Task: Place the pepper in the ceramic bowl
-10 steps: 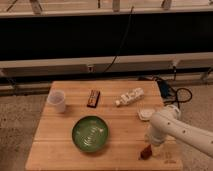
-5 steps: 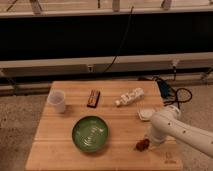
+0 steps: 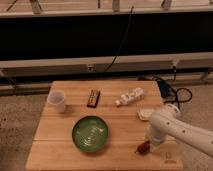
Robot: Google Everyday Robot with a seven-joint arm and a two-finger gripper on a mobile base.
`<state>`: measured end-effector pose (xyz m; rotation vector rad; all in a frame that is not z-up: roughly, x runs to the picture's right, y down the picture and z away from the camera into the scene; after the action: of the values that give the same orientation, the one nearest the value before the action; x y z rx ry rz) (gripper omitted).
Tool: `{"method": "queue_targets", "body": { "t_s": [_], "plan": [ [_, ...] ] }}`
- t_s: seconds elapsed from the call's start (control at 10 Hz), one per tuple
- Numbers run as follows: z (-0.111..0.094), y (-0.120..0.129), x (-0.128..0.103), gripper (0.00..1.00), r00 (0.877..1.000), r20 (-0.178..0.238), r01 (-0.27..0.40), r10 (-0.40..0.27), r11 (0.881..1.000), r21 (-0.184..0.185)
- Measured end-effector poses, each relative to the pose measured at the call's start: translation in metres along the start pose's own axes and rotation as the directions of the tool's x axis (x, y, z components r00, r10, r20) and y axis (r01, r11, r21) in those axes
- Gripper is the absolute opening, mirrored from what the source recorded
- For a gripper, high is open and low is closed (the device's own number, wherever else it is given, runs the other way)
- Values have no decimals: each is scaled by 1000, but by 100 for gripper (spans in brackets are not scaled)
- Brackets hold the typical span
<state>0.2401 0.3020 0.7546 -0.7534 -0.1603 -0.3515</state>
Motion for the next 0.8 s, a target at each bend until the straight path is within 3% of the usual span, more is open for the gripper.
{"method": "queue_targets", "body": {
  "t_s": [0.2, 0.5, 0.7, 0.8],
  "plan": [
    [-8, -8, -11, 1, 1000, -8, 25, -25, 1000, 1],
    [-40, -27, -24, 1, 996, -34, 87, -87, 996, 4],
    [-47, -31, -32, 1, 993, -43, 111, -110, 994, 1],
    [-54, -40, -47, 1, 989, -47, 143, -143, 990, 2]
  ]
}}
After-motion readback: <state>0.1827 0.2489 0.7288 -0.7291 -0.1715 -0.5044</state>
